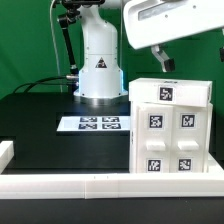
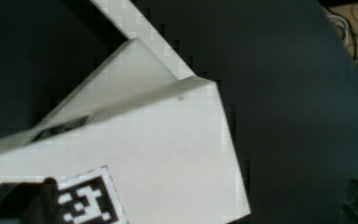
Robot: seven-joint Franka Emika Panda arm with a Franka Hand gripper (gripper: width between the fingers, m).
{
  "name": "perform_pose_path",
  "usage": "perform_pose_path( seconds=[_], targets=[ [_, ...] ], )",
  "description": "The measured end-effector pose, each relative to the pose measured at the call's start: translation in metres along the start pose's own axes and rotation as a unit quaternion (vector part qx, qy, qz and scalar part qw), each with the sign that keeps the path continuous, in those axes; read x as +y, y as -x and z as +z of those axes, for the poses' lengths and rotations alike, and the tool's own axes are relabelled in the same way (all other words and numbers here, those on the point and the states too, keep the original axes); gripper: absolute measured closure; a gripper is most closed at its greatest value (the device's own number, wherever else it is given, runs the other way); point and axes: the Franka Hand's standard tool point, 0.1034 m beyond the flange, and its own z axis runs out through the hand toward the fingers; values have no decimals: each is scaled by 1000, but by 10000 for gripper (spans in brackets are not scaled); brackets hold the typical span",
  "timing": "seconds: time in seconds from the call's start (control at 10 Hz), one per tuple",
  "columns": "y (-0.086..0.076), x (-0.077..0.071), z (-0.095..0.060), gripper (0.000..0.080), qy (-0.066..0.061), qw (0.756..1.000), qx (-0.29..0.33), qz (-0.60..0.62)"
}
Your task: Assemble cabinet
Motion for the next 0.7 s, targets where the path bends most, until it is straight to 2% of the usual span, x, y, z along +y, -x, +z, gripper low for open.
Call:
perform_pose_path(
  seconds=[0.1, 0.5, 0.6, 0.7],
  targets=[
    [-2, 1, 0, 2, 10, 995, 8, -101],
    [-8, 5, 0, 2, 14, 945, 8, -327],
    [-9, 7, 1, 2, 24, 915, 1, -402],
    [-9, 6, 1, 2, 32, 901, 1, -433]
  ],
)
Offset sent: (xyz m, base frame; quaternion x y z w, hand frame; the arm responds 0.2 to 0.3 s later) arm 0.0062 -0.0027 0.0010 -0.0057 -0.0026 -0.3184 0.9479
